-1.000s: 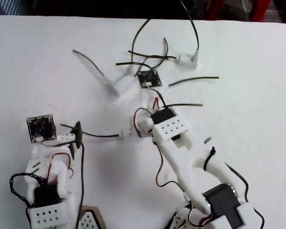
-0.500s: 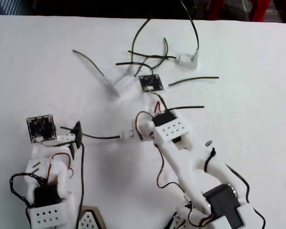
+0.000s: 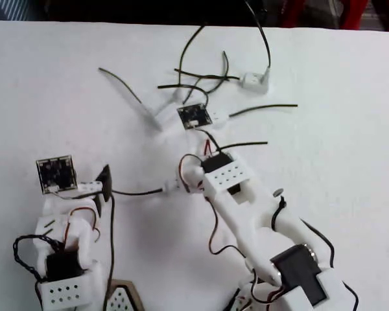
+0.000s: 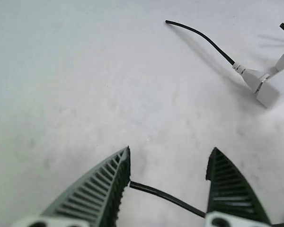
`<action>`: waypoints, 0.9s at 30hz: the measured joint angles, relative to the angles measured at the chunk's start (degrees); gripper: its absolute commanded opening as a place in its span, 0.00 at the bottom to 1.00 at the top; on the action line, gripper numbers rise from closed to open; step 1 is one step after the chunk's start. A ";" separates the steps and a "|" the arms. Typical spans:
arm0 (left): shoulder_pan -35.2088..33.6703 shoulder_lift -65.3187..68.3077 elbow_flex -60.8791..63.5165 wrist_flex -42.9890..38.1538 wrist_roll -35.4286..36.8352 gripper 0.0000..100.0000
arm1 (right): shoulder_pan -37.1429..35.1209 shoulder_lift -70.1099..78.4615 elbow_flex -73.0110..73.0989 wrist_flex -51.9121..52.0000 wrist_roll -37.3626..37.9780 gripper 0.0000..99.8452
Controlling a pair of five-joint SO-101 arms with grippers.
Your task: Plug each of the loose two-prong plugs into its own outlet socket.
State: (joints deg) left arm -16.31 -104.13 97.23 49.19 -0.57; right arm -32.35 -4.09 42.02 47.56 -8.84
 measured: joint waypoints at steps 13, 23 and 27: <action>0.00 0.00 0.00 0.00 0.00 0.26 | 10.02 2.99 -5.89 -15.91 0.44 0.02; 0.00 0.00 0.00 0.00 0.00 0.26 | 12.48 3.08 -5.89 -25.05 -1.05 0.28; 0.00 0.00 0.00 0.00 0.00 0.26 | 12.57 2.29 -4.40 -25.05 -2.11 0.26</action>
State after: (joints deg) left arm -16.31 -104.13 97.23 49.19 -0.57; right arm -19.78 -1.80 37.63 22.51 -10.95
